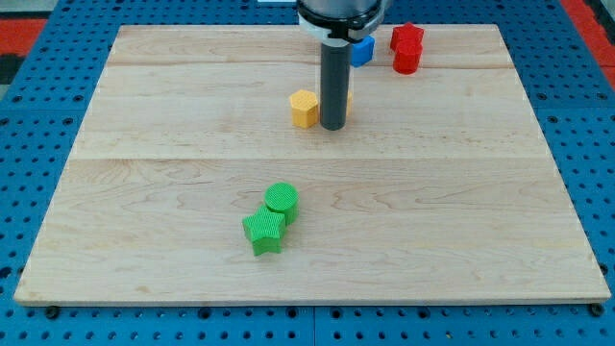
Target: Place your arm to the top right corner
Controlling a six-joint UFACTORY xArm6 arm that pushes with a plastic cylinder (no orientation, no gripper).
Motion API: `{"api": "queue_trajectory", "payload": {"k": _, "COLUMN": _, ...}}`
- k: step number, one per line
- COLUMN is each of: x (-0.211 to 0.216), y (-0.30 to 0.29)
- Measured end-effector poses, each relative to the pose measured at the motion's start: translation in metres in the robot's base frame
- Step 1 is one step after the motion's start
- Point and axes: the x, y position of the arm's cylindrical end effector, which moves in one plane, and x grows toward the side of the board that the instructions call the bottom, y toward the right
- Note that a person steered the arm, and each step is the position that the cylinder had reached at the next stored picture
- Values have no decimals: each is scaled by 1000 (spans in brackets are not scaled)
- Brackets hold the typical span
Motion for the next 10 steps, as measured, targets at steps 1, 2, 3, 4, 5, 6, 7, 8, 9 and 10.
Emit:
{"api": "queue_trajectory", "payload": {"k": 1, "x": 0, "y": 4}}
{"api": "queue_trajectory", "payload": {"k": 2, "x": 0, "y": 5}}
{"api": "queue_trajectory", "payload": {"k": 3, "x": 0, "y": 11}}
{"api": "queue_trajectory", "payload": {"k": 4, "x": 0, "y": 40}}
{"api": "queue_trajectory", "payload": {"k": 5, "x": 0, "y": 101}}
{"api": "queue_trajectory", "payload": {"k": 6, "x": -5, "y": 175}}
{"api": "queue_trajectory", "payload": {"k": 7, "x": -58, "y": 201}}
{"api": "queue_trajectory", "payload": {"k": 8, "x": -107, "y": 260}}
{"api": "queue_trajectory", "payload": {"k": 9, "x": -169, "y": 258}}
{"api": "queue_trajectory", "payload": {"k": 10, "x": -198, "y": 233}}
